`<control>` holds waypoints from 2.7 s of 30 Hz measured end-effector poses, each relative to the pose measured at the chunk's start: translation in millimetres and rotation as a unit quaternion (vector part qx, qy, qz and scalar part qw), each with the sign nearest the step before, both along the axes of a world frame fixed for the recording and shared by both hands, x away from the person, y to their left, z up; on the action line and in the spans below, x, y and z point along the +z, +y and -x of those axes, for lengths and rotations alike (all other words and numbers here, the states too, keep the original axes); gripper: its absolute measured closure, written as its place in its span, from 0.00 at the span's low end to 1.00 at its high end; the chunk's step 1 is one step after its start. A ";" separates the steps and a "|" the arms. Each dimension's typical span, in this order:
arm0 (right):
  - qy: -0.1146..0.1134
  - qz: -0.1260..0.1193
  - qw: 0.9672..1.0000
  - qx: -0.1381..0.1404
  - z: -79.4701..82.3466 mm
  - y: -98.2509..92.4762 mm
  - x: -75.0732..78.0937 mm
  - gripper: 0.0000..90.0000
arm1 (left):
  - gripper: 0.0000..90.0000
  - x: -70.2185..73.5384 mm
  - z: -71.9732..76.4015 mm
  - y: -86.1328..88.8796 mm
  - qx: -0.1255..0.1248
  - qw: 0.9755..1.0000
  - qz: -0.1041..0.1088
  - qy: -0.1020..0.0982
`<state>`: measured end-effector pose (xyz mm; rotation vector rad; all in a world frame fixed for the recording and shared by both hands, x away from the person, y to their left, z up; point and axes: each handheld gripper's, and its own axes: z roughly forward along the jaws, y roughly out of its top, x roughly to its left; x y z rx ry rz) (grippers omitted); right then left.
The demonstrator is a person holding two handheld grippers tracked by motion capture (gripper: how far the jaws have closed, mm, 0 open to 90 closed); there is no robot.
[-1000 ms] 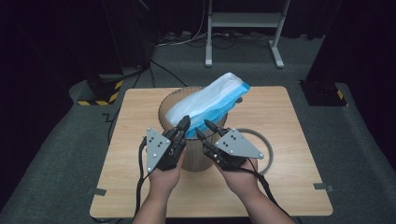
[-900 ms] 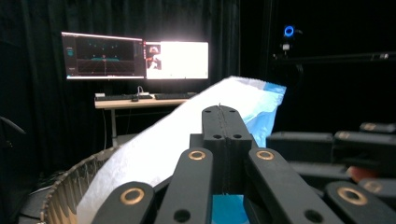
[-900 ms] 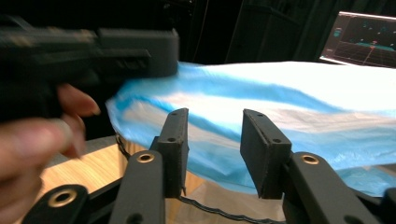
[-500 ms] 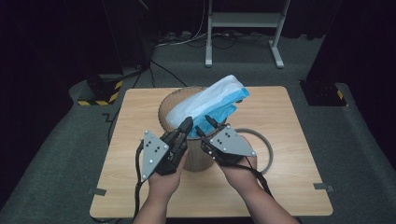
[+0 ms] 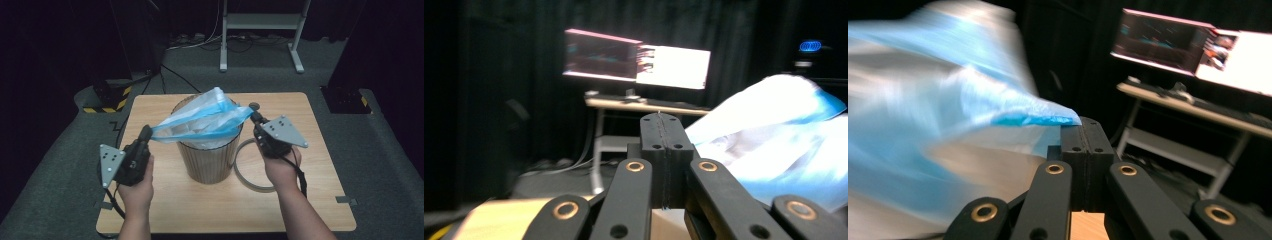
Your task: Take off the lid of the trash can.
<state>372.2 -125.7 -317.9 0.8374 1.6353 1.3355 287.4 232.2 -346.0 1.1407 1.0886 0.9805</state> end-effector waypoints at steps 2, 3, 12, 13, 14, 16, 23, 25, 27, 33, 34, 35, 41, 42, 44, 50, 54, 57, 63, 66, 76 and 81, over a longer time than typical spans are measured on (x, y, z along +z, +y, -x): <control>0.011 -0.002 1.000 -0.021 -12.2 -9.3 -3.4 1.00 | 1.00 -8.2 -3.2 7.8 0.013 1.000 0.001 0.015; 0.017 -0.002 0.999 -0.029 -18.3 -12.3 -5.2 1.00 | 1.00 -12.4 -5.7 9.2 0.017 1.000 -0.001 0.023; 0.038 0.001 0.999 -0.031 -31.0 -9.8 -14.1 0.82 | 1.00 -46.4 -12.5 -24.0 -0.020 0.996 -0.050 0.064; 0.040 -0.003 0.999 -0.028 -28.4 -8.9 -14.1 0.78 | 1.00 -48.2 -10.6 -28.5 -0.027 0.996 -0.051 0.063; 0.041 -0.005 0.999 -0.024 -25.9 -9.0 -13.8 0.74 | 1.00 -49.7 -8.3 -32.2 -0.031 0.996 -0.053 0.062; 0.039 -0.009 0.999 -0.019 -18.5 -9.9 -13.3 0.73 | 1.00 -53.0 -2.5 -39.0 -0.044 0.996 -0.049 0.062; 0.025 -0.015 1.000 0.007 12.6 -8.4 -12.1 0.69 | 1.00 -64.1 20.4 -63.8 -0.069 0.995 -0.062 0.046; 0.020 -0.018 1.000 0.015 20.7 -7.3 -10.2 0.68 | 1.00 -68.6 20.2 -69.0 -0.075 0.994 -0.065 0.051; 0.016 -0.026 0.999 0.024 27.8 -7.6 -6.9 0.67 | 1.00 -72.3 18.8 -72.8 -0.078 0.993 -0.069 0.057; 0.009 -0.047 0.997 0.056 42.3 -5.4 3.3 0.66 | 1.00 -80.3 17.0 -86.8 -0.097 0.990 -0.085 0.065; 0.009 -0.052 0.997 0.065 43.6 -2.7 4.9 0.66 | 1.00 -81.7 16.6 -88.6 -0.098 0.989 -0.088 0.067; 0.009 -0.055 0.996 0.069 44.8 0.5 6.2 0.66 | 1.00 -82.6 16.0 -89.9 -0.099 0.989 -0.089 0.068; 0.001 -0.052 0.994 0.094 49.9 18.4 12.8 0.64 | 1.00 -84.1 15.9 -92.4 -0.099 0.988 -0.097 0.070; -0.001 -0.055 0.994 0.098 51.1 19.6 14.4 0.64 | 1.00 -84.7 15.9 -92.5 -0.098 0.988 -0.100 0.071; -0.004 -0.057 0.993 0.102 53.0 21.6 17.7 0.64 | 1.00 -85.1 16.2 -92.4 -0.097 0.987 -0.103 0.070; 0.024 -0.029 0.993 0.115 49.5 41.2 1.4 0.63 | 1.00 -82.6 21.4 -90.8 -0.086 0.990 -0.097 0.059; 0.052 -0.017 0.993 0.109 41.7 49.1 -10.4 0.64 | 0.99 -77.9 29.1 -85.3 -0.070 0.992 -0.091 0.046; 0.046 -0.013 0.993 0.104 39.5 47.5 -13.1 0.86 | 0.93 -72.7 33.3 -79.2 -0.064 0.994 -0.084 0.039; 0.010 -0.010 0.997 0.076 38.9 40.1 -8.9 1.00 | 0.73 -49.3 44.1 -75.7 -0.055 0.996 -0.075 0.004; 0.004 -0.015 0.997 0.074 38.8 36.8 -7.1 1.00 | 0.66 -33.6 44.3 -81.8 -0.061 0.995 -0.081 -0.016; -0.006 -0.009 0.997 0.078 42.5 36.9 -7.4 1.00 | 0.48 -1.9 -1.1 -101.5 -0.057 0.992 -0.114 0.017; -0.012 -0.012 0.998 0.062 38.2 25.5 -6.8 1.00 | 0.96 -5.3 -2.4 -83.4 -0.020 0.995 -0.095 0.004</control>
